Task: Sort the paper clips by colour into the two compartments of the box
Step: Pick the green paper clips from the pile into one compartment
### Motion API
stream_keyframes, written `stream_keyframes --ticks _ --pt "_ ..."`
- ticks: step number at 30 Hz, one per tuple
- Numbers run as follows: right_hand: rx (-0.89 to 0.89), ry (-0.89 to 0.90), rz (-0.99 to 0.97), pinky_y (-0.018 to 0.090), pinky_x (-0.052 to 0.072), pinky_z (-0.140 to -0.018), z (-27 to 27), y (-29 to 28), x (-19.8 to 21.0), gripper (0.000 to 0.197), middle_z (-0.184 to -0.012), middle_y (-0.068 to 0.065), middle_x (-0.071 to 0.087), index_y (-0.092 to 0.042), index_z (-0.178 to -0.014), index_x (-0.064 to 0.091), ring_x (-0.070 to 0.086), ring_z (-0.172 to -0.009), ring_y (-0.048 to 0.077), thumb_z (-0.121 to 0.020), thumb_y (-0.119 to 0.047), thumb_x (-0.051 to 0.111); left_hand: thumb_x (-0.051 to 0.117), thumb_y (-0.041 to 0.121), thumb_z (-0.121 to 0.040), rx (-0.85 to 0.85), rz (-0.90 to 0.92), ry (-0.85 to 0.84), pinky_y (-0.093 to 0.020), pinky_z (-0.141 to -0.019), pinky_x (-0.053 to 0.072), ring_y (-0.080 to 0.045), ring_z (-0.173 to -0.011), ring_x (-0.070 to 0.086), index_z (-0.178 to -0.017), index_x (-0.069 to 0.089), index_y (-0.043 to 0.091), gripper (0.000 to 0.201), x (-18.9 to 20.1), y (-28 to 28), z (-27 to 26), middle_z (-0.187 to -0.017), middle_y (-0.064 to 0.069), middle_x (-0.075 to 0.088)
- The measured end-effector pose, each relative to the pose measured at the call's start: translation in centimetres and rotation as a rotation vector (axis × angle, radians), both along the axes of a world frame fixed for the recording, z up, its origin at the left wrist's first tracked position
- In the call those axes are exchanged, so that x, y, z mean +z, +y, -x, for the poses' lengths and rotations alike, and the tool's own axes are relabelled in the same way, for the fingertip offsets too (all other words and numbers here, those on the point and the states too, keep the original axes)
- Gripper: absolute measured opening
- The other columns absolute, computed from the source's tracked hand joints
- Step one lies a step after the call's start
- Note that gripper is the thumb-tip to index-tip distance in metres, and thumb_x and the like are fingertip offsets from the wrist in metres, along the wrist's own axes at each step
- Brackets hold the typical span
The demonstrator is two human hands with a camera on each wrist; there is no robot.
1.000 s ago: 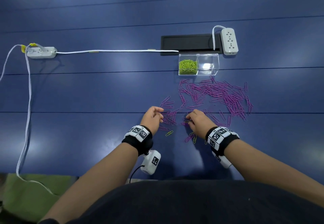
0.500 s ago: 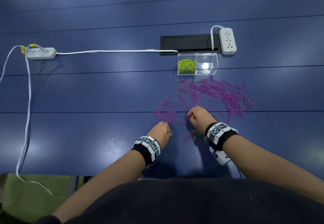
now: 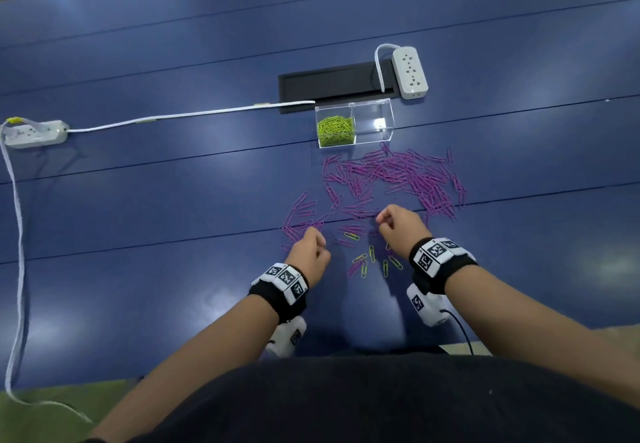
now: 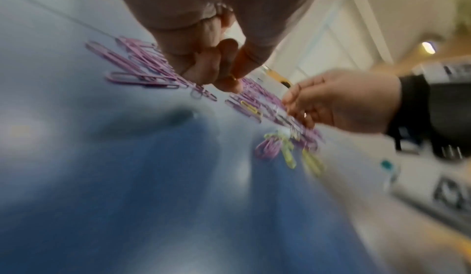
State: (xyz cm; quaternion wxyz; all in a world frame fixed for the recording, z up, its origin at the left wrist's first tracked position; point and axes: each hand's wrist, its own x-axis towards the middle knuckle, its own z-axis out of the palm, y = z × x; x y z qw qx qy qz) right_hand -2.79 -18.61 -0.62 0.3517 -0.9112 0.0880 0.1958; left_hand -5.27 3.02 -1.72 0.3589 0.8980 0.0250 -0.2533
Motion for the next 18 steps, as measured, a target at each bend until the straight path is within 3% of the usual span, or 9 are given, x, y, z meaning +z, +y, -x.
stream_keyframes --ticks 3,5,7,10,12,15,18 --pt "0.169 -0.058 0.043 0.034 0.049 -0.082 1.0 0.3 -0.3 0.009 -0.086 0.002 0.056 -0.013 -0.087 0.063 0.051 -0.078 0.016 -0.081 -0.011 0.056 0.04 0.003 -0.087 0.226 0.207 0.07 -0.026 -0.059 0.039 -0.016 -0.058 0.046 -0.098 0.045 0.016 0.018 0.3 -1.5 -1.3 -0.066 0.0 0.054" --pt "0.281 -0.047 0.101 0.036 0.046 -0.089 1.8 0.7 -0.5 0.007 -0.092 0.004 0.056 -0.014 -0.087 0.063 0.051 -0.091 0.02 -0.082 -0.017 0.06 0.033 -0.001 -0.085 0.331 0.318 0.128 -0.023 -0.049 0.034 -0.014 -0.051 0.039 -0.099 0.05 0.014 0.027 0.7 -2.5 -2.3 -0.06 0.001 0.048" --pt "0.324 -0.021 0.2 0.037 0.044 -0.092 2.6 1.1 -0.7 0.017 -0.101 0.006 0.056 -0.014 -0.092 0.06 0.048 -0.103 0.024 -0.085 -0.028 0.061 0.025 -0.005 -0.081 0.374 0.404 0.179 -0.019 -0.042 0.029 -0.014 -0.044 0.035 -0.092 0.052 0.011 0.033 1.0 -3.0 -3.0 -0.056 -0.001 0.043" --pt "0.262 0.047 0.277 0.039 0.044 -0.094 3.2 1.5 -0.9 0.033 -0.11 0.01 0.054 -0.009 -0.103 0.057 0.046 -0.11 0.027 -0.086 -0.035 0.062 0.023 -0.006 -0.08 0.349 0.39 0.179 -0.021 -0.042 0.031 -0.016 -0.045 0.039 -0.08 0.054 0.014 0.037 0.7 -3.4 -3.4 -0.055 -0.003 0.045" --pt "0.195 0.073 0.233 0.038 0.045 -0.092 3.3 1.8 -0.9 0.026 -0.109 0.011 0.055 -0.008 -0.098 0.059 0.05 -0.107 0.028 -0.085 -0.03 0.063 0.03 0.0 -0.086 0.242 0.285 0.11 -0.024 -0.048 0.035 -0.016 -0.05 0.042 -0.08 0.056 0.016 0.032 0.3 -3.7 -3.6 -0.06 0.0 0.049" --pt "0.125 0.09 0.161 0.035 0.049 -0.082 3.1 2.4 -0.6 0.012 -0.098 0.015 0.061 -0.003 -0.079 0.064 0.058 -0.093 0.03 -0.082 -0.014 0.06 0.046 0.018 -0.094 -0.053 0.035 -0.039 -0.027 -0.063 0.041 -0.017 -0.065 0.049 -0.091 0.059 0.016 0.013 0.2 -4.1 -3.7 -0.073 0.003 0.056" --pt "0.134 0.125 0.152 0.033 0.047 -0.077 2.8 2.9 -0.5 0.014 -0.093 0.017 0.063 -0.006 -0.068 0.06 0.059 -0.092 0.032 -0.081 -0.01 0.054 0.055 0.022 -0.092 -0.317 -0.103 -0.13 -0.03 -0.08 0.044 -0.017 -0.086 0.053 -0.105 0.057 0.013 0.016 -0.3 -4.4 -3.7 -0.097 0.0 0.057"
